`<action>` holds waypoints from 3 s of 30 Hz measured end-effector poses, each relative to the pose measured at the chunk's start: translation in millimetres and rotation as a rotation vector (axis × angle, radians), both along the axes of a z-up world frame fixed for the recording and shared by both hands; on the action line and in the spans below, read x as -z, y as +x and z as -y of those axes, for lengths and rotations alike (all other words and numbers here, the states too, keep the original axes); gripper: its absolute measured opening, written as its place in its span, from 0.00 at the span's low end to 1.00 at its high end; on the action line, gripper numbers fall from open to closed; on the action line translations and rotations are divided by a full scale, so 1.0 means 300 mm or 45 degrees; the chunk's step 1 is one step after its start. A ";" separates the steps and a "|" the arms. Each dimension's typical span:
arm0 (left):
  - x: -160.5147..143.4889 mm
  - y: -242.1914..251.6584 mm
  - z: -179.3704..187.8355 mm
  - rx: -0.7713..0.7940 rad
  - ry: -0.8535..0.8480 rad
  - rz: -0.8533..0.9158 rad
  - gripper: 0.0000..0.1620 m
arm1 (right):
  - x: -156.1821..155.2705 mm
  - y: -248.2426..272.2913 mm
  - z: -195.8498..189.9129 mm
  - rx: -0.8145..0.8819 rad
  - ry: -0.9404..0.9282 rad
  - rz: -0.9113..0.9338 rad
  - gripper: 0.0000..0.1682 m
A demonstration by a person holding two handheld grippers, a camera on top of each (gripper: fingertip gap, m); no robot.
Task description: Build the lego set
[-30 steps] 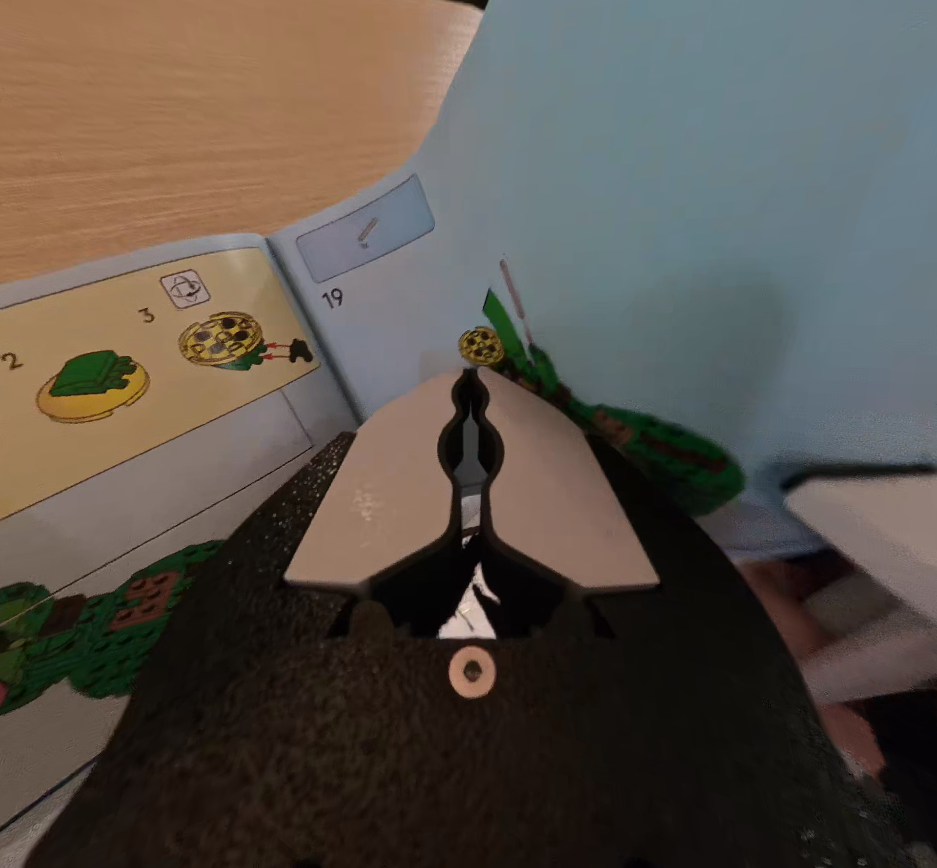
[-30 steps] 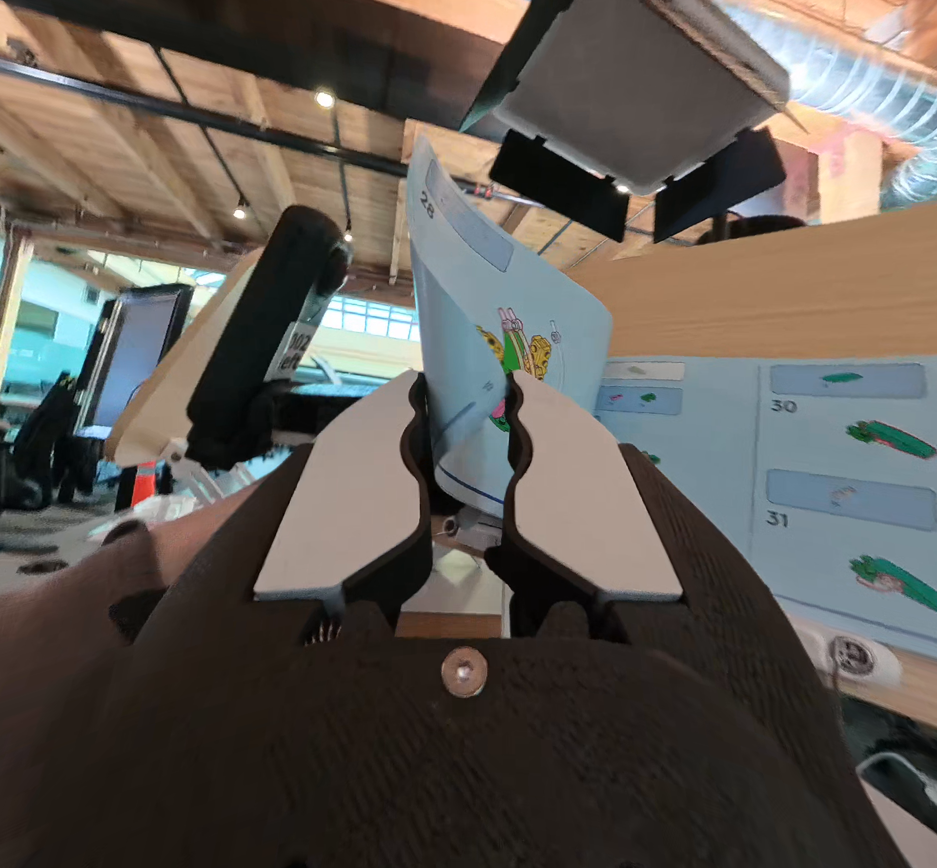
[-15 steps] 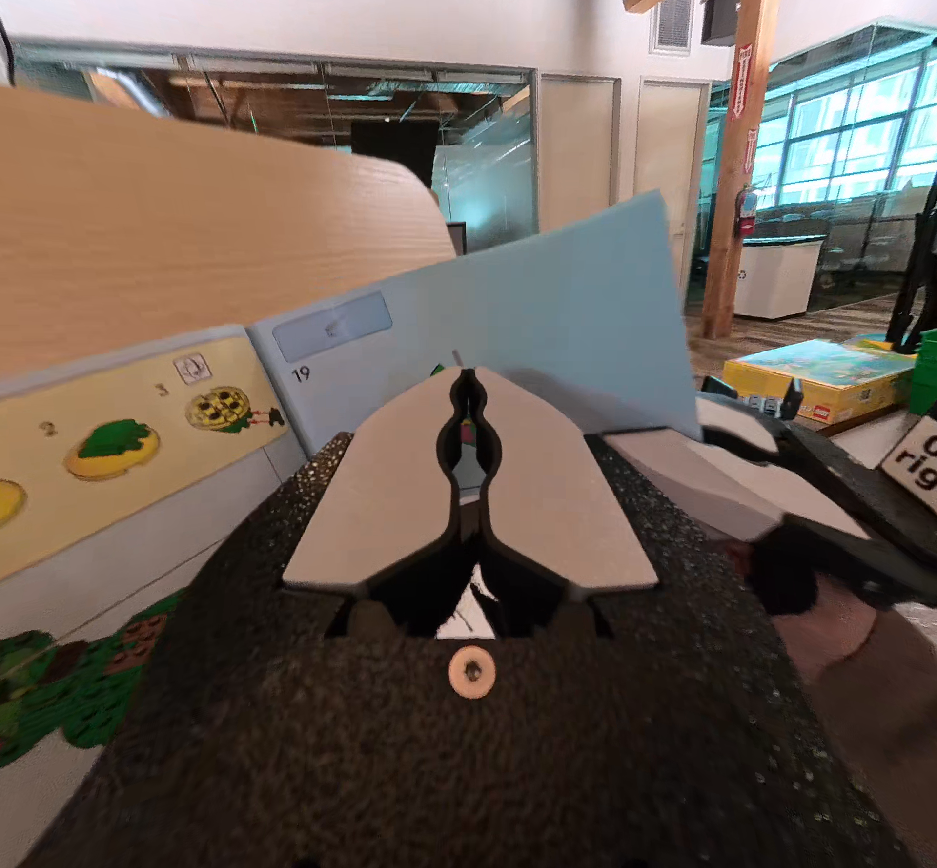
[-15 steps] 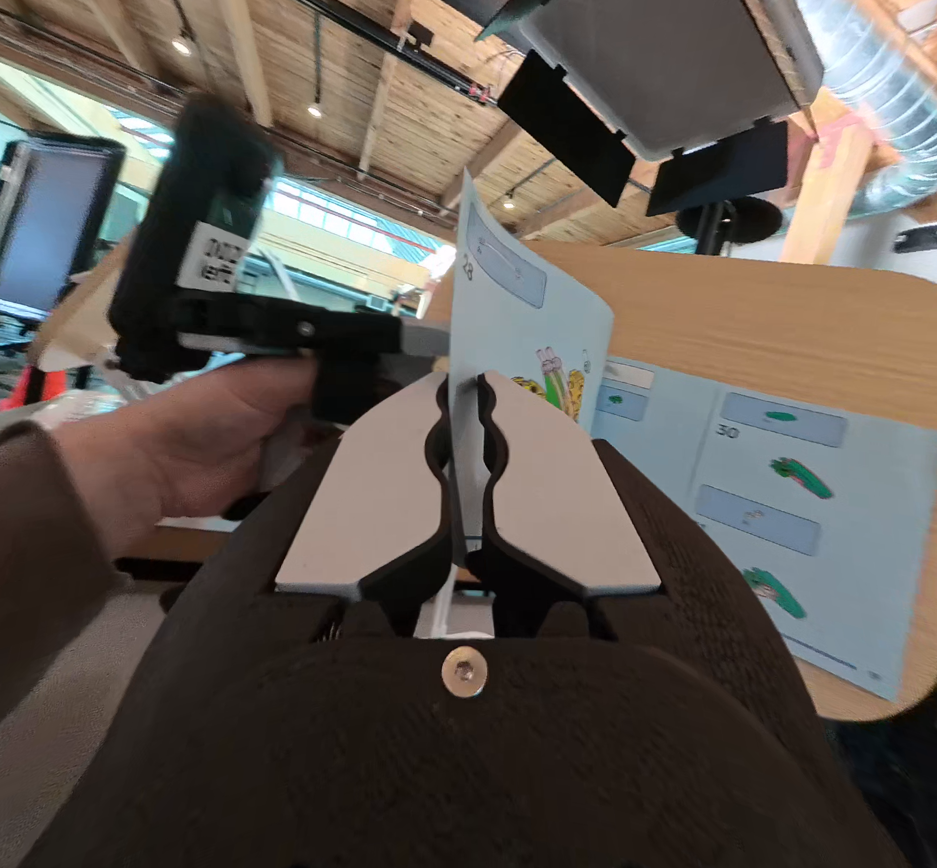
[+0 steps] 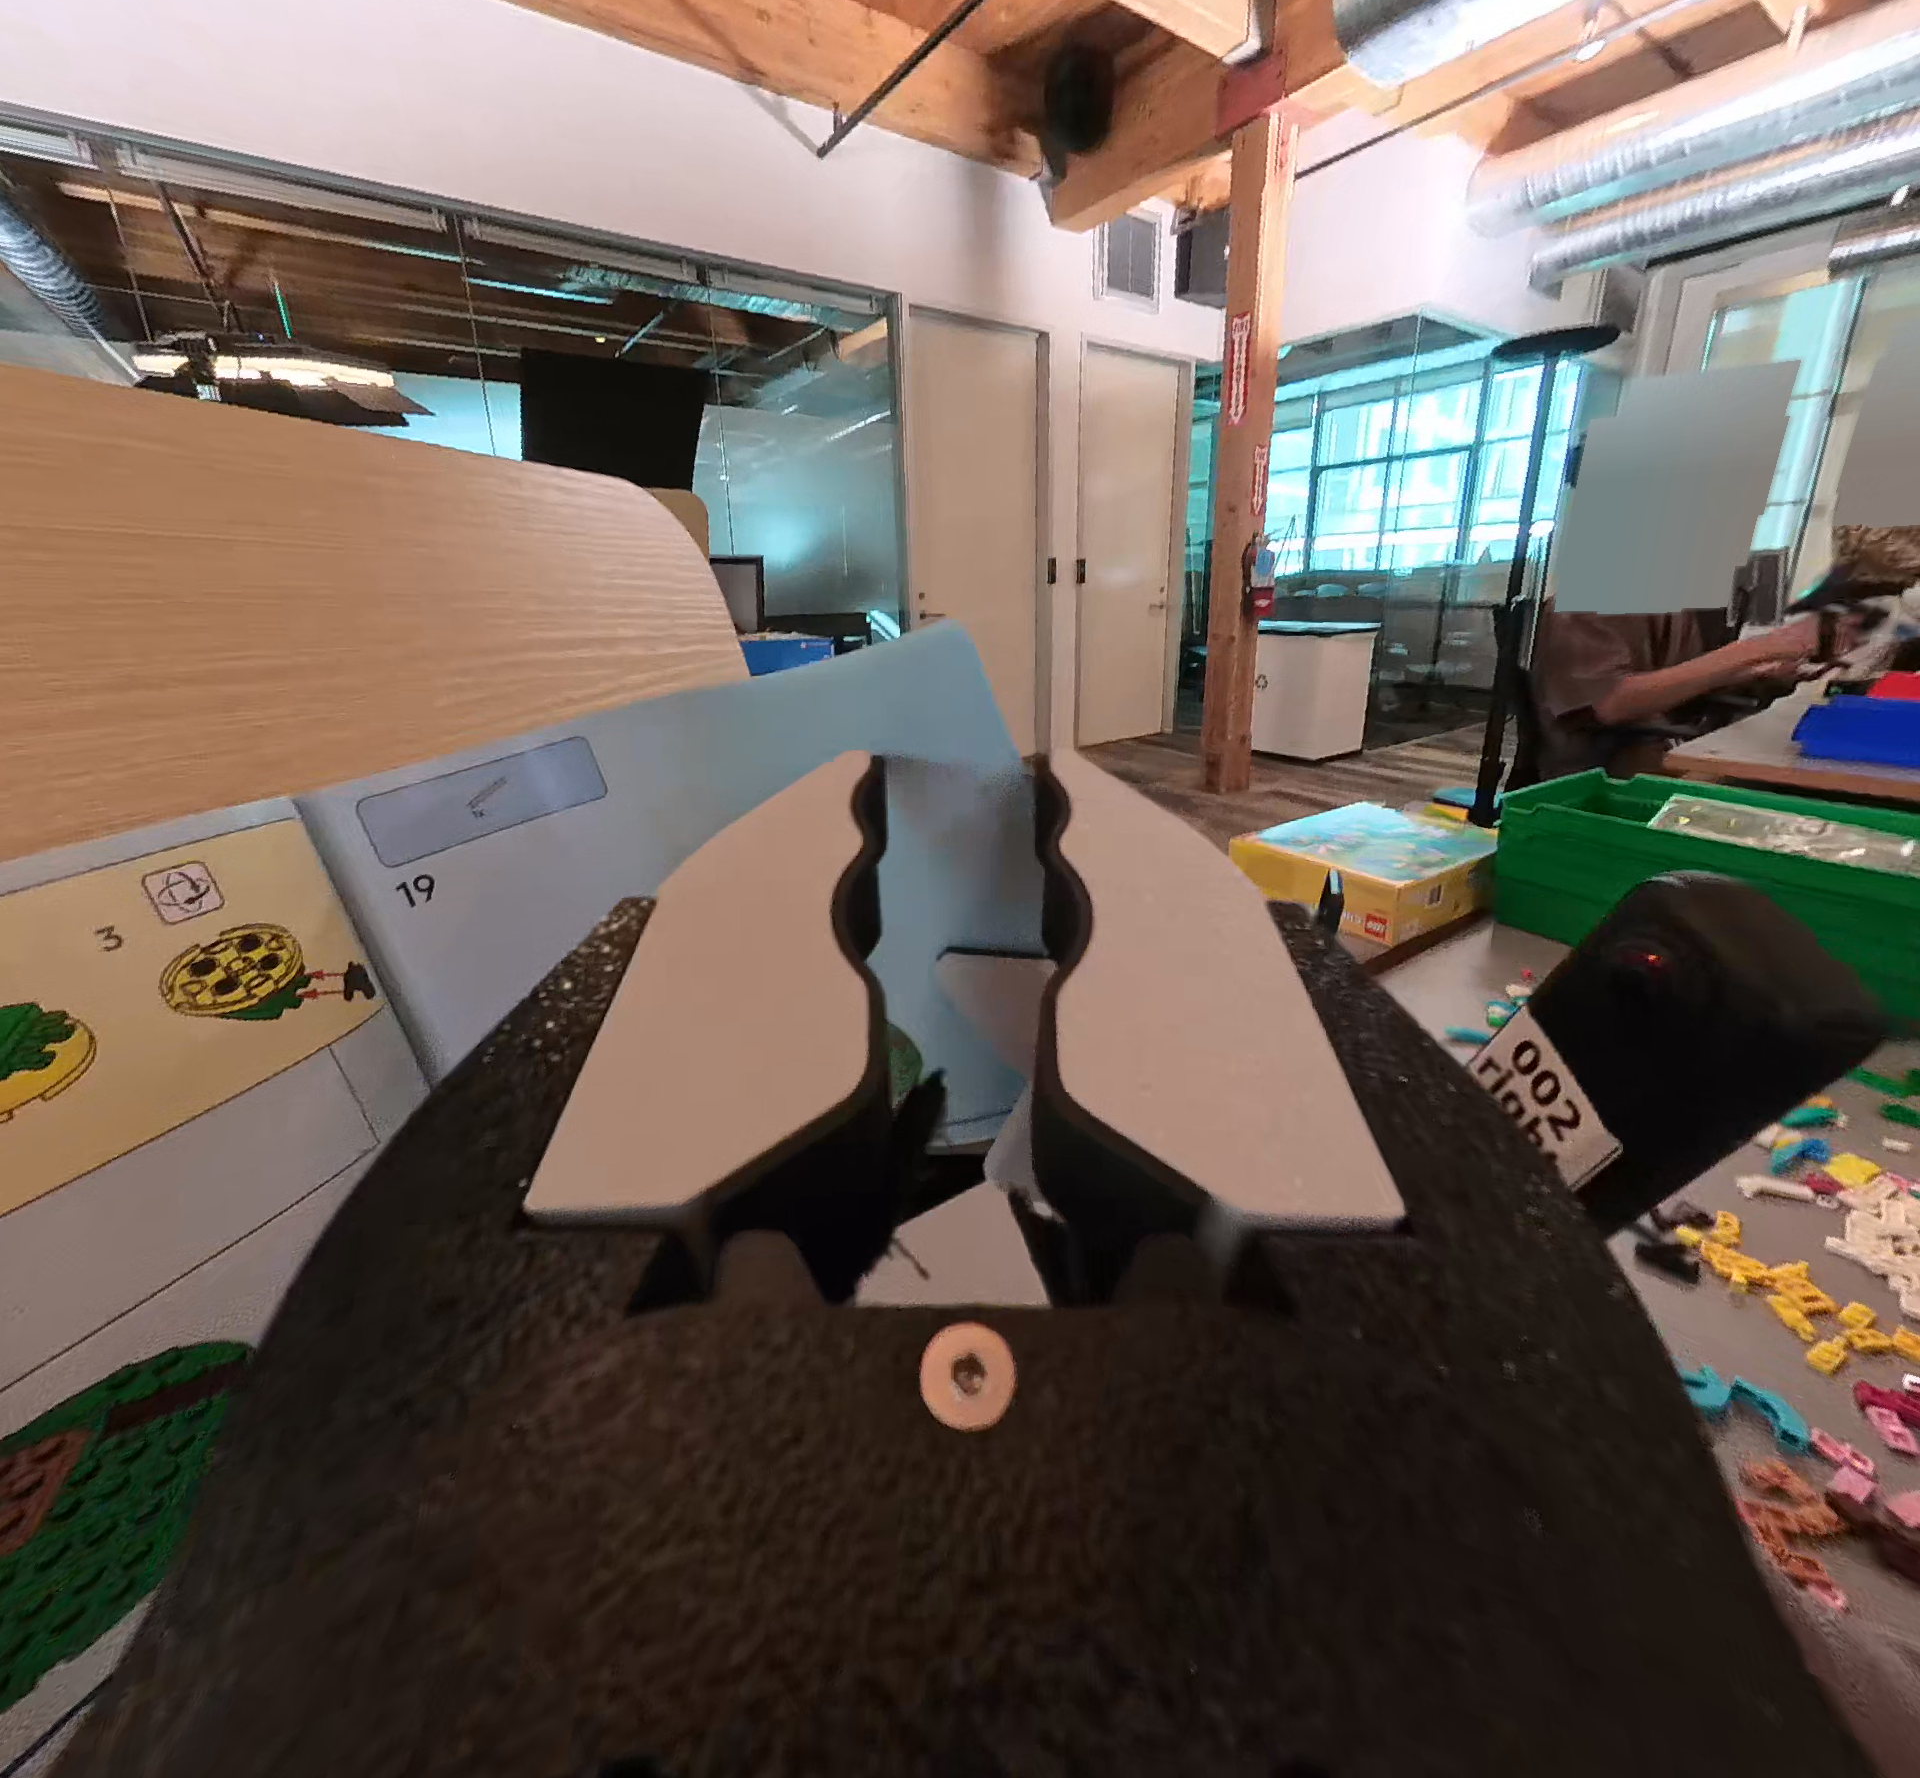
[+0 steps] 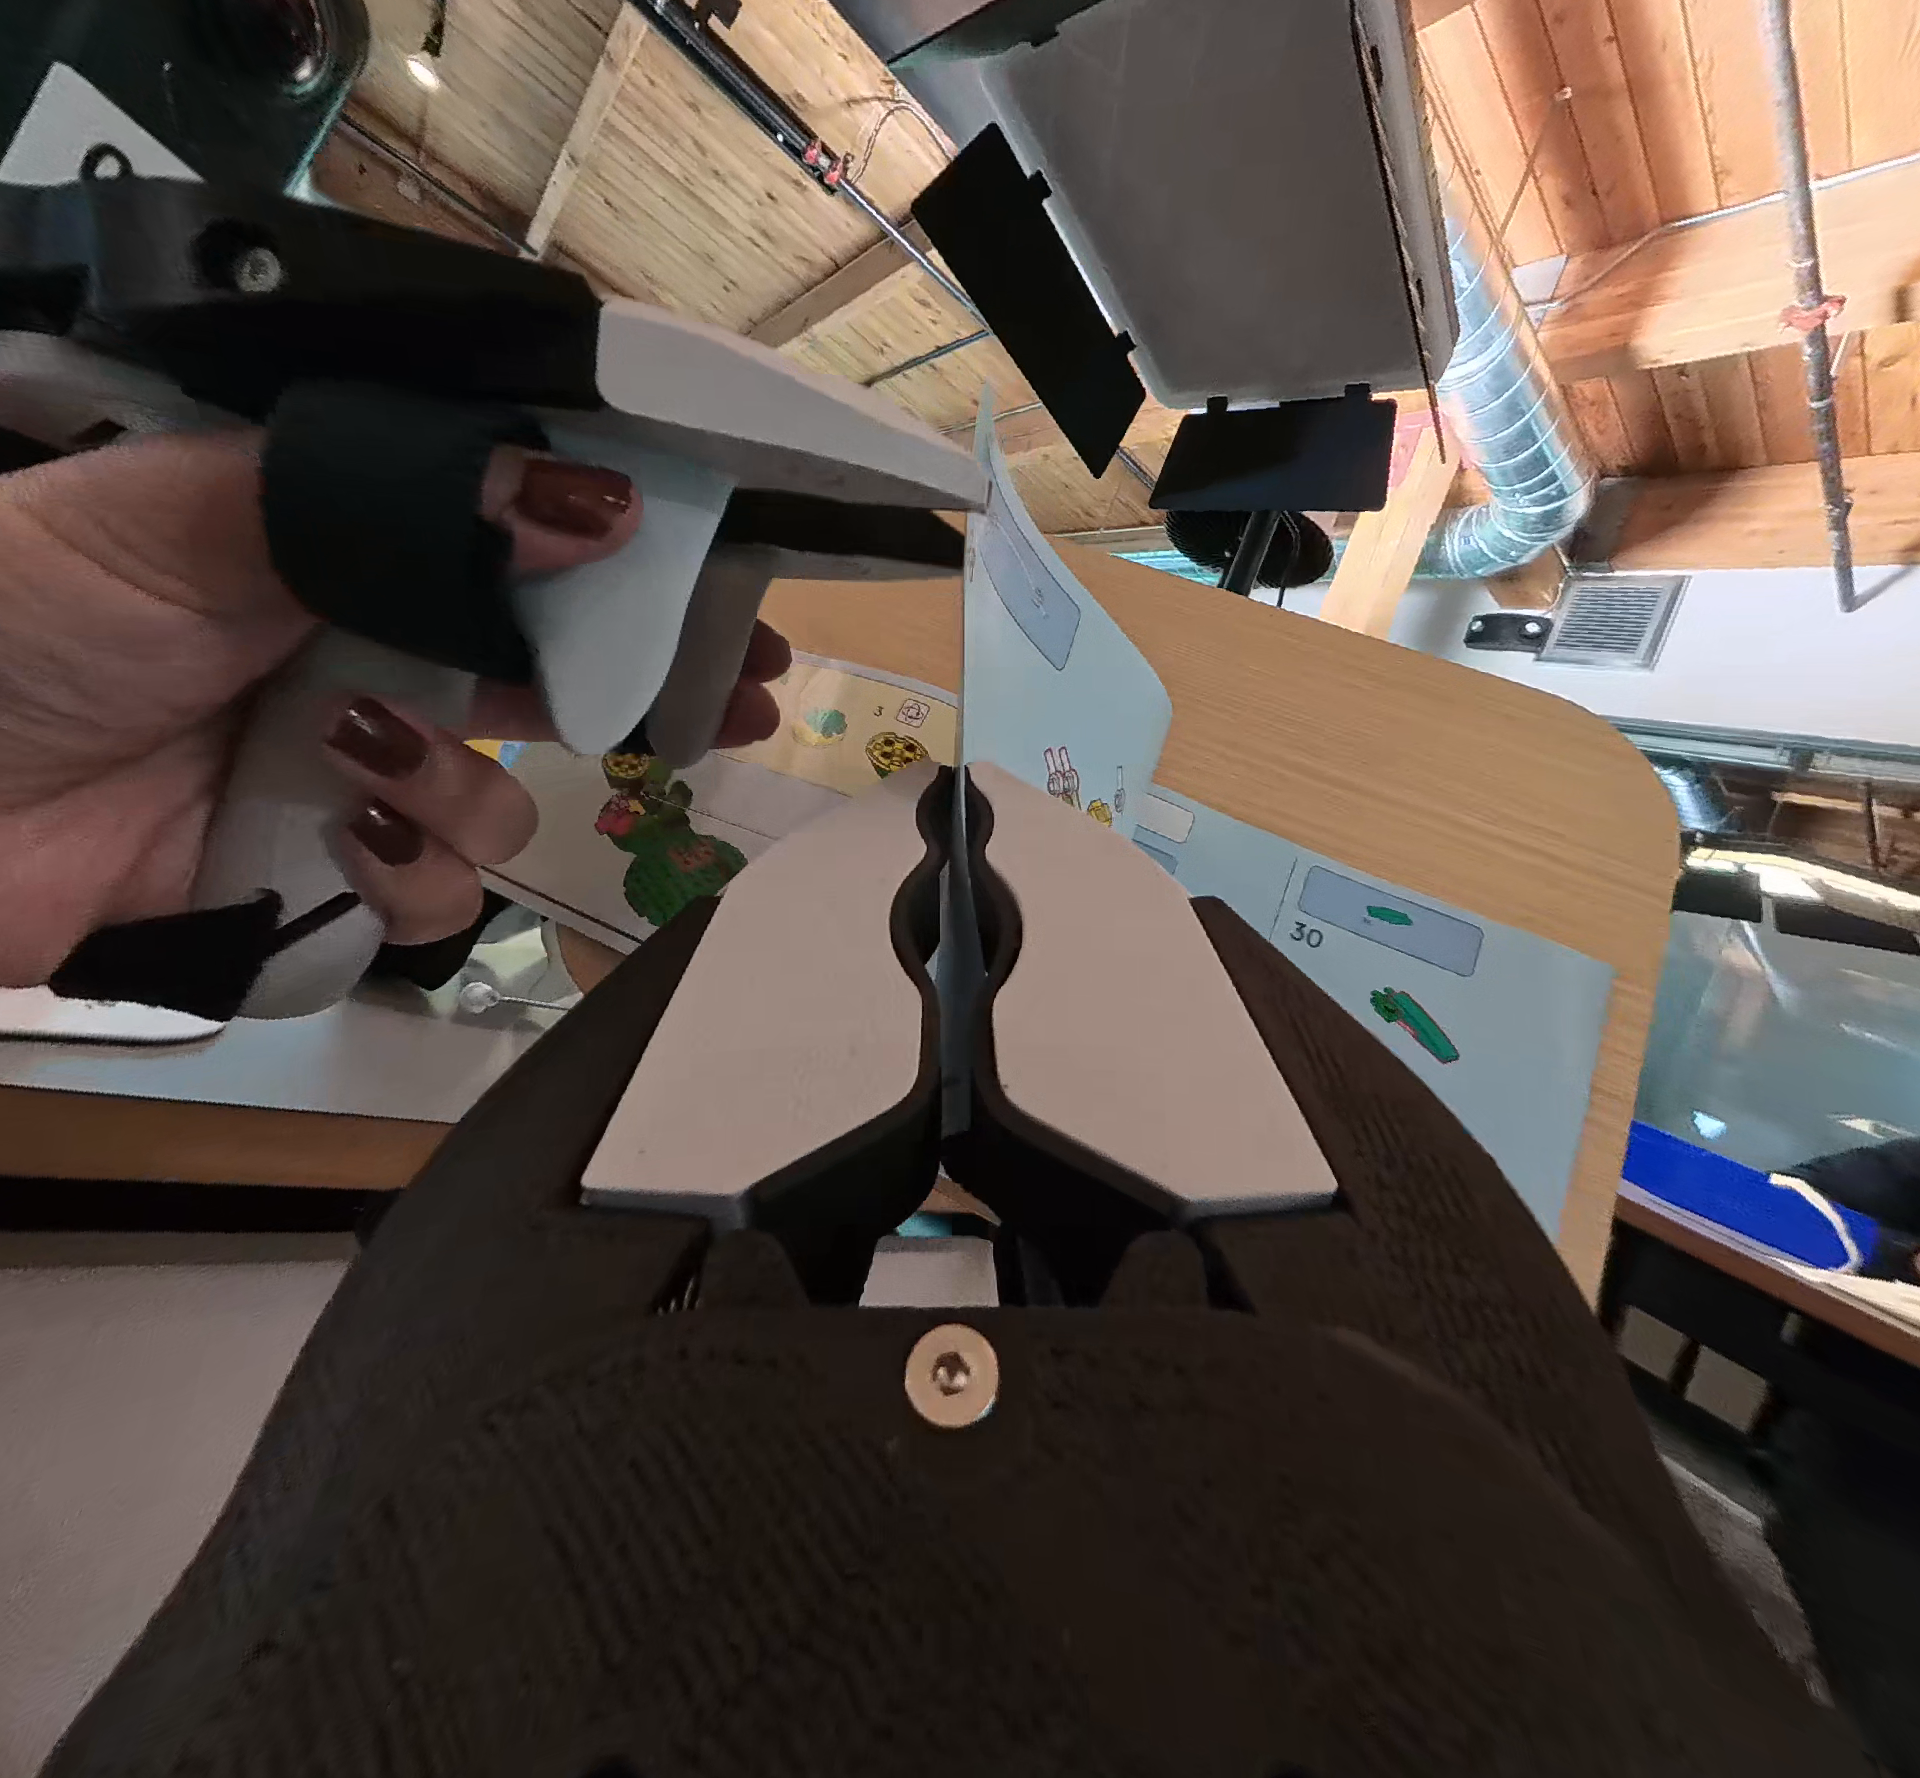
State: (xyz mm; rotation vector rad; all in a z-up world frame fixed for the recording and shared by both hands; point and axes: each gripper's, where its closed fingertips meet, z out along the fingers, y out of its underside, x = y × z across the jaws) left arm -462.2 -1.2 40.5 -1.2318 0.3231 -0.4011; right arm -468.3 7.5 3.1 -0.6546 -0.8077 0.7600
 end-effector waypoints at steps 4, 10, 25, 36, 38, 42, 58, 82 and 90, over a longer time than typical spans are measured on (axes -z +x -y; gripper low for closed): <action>0.001 0.000 0.003 0.025 0.000 0.010 0.09 | 0.000 0.007 -0.005 -0.035 -0.033 -0.021 0.00; -0.004 0.014 0.016 0.127 0.009 0.062 0.08 | -0.006 0.013 0.005 -0.081 -0.041 -0.039 0.00; -0.040 -0.023 0.029 0.114 0.048 0.197 0.16 | 0.013 0.001 0.012 -0.051 0.018 0.027 0.00; -0.029 -0.154 0.035 0.120 -0.038 0.534 0.01 | 0.039 -0.035 0.017 -0.003 0.072 0.103 0.00; -0.019 -0.158 0.031 0.125 -0.063 0.536 0.00 | 0.035 -0.027 0.015 -0.003 0.070 0.092 0.00; -0.020 -0.147 0.031 0.145 -0.078 0.540 0.14 | 0.039 -0.029 0.013 0.030 0.097 0.117 0.00; 0.041 -0.220 0.032 0.158 -0.229 0.632 0.17 | 0.079 -0.089 0.003 0.492 0.510 0.295 0.00; 0.017 -0.218 0.047 0.236 -0.158 0.676 0.10 | 0.078 -0.090 0.013 0.452 0.499 0.282 0.00; 0.025 -0.201 0.032 0.257 -0.182 0.671 0.06 | 0.076 -0.091 0.015 0.442 0.495 0.278 0.00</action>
